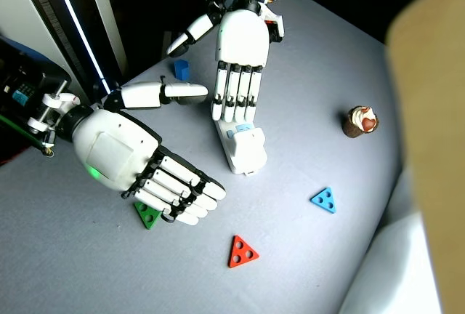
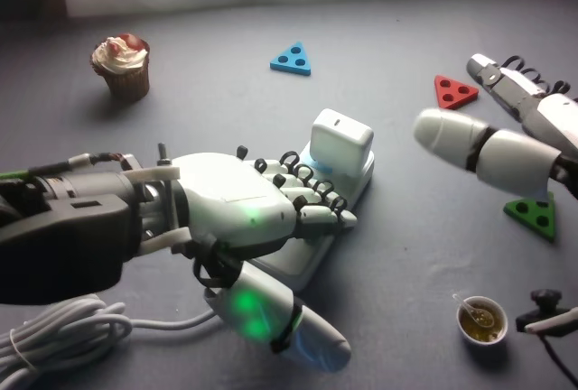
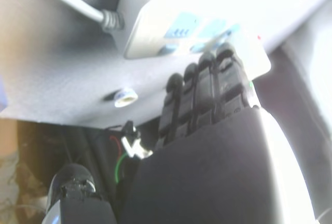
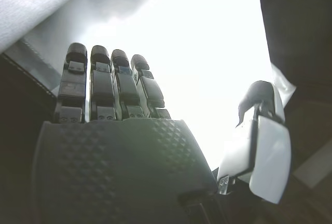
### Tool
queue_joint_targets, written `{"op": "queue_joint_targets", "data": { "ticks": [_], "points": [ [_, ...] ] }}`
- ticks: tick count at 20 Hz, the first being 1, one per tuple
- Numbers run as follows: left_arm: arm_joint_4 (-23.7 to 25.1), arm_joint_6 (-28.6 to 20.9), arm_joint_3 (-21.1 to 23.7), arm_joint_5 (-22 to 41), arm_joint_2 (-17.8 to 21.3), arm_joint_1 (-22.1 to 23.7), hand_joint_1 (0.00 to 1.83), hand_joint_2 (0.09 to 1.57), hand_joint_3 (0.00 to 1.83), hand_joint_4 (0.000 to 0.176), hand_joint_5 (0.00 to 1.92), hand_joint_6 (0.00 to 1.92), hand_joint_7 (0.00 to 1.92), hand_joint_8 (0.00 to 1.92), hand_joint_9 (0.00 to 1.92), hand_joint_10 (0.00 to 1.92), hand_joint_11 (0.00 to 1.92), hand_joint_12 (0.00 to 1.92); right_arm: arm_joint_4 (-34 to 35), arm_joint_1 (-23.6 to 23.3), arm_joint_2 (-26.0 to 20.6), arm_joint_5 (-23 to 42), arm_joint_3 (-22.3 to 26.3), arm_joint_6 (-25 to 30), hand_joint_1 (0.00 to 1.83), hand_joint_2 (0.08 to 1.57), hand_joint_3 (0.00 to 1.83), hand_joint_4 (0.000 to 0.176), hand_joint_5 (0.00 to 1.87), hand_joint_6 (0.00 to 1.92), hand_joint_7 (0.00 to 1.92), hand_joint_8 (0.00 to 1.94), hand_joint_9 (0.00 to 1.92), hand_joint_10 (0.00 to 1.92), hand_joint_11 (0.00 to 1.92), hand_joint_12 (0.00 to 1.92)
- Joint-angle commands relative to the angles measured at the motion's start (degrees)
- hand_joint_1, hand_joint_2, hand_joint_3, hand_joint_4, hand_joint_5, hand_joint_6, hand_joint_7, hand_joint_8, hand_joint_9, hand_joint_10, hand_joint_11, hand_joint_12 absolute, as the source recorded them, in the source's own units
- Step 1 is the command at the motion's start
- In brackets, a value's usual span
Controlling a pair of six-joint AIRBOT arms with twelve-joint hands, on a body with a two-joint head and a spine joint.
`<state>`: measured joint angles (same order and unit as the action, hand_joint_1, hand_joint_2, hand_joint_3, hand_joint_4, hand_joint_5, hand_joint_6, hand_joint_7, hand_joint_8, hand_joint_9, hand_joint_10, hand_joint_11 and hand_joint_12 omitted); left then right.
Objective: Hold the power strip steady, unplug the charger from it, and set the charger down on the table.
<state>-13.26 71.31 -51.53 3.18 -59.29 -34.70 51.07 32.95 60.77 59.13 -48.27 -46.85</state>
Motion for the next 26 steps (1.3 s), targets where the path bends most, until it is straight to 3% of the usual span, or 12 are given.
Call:
{"op": "queue_joint_targets", "data": {
  "ticks": [1, 4, 10, 23, 26],
  "points": [
    [-0.4, -0.1, -0.3, 5.3, -0.5, 0.3, 0.0, 0.85, 0.0, 0.0, 0.06, 0.0, 0.03, 0.0, 0.02, 0.0, 0.0, 0.0, -3.1, -1.1, -0.6, 4.3, -0.2, -0.1, 0.69, 1.0, 0.0, 0.0, 0.02, 0.0, 0.04, 0.0, 0.08, 0.0, 0.06, 0.08],
    [-1.7, -0.1, -1.1, 6.2, -1.4, -0.7, 0.0, 0.86, 0.0, 0.0, 0.06, 0.0, 0.04, 0.0, 0.02, 0.0, 0.0, 0.0, -3.0, -3.4, -0.3, 2.3, -0.5, -1.4, 0.9, 1.03, 0.01, 0.0, 0.02, 0.0, 0.04, 0.0, 0.07, 0.0, 0.05, 0.08],
    [-2.9, -0.1, -1.5, 6.3, -1.9, -2.3, 0.0, 0.86, 0.0, 0.0, 0.07, 0.0, 0.04, 0.0, 0.03, 0.0, 0.0, 0.0, 2.2, -7.1, 1.0, -1.2, 0.2, -4.1, 0.98, 1.03, 0.0, 0.0, 0.04, 0.0, 0.05, 0.0, 0.08, 0.0, 0.06, 0.1],
    [-3.0, -0.1, -1.6, 5.3, -1.9, -3.2, 0.0, 0.87, 0.0, 0.0, 0.06, 0.0, 0.05, 0.0, 0.04, 0.0, 0.04, 0.02, 5.5, -10.2, 5.8, -3.9, -1.8, -4.9, 0.98, 1.06, 0.0, 0.0, 0.06, 0.01, 0.07, 0.01, 0.08, 0.0, 0.04, 0.12],
    [-3.2, -0.1, -1.7, 5.3, -2.1, -3.3, 0.0, 0.86, 0.0, 0.0, 0.06, 0.0, 0.04, 0.0, 0.03, 0.0, 0.04, 0.02, 5.6, -10.2, 7.5, -4.3, -3.2, -4.9, 1.01, 1.06, 0.0, 0.0, 0.09, 0.0, 0.09, 0.0, 0.11, 0.0, 0.02, 0.23]
  ]
}}
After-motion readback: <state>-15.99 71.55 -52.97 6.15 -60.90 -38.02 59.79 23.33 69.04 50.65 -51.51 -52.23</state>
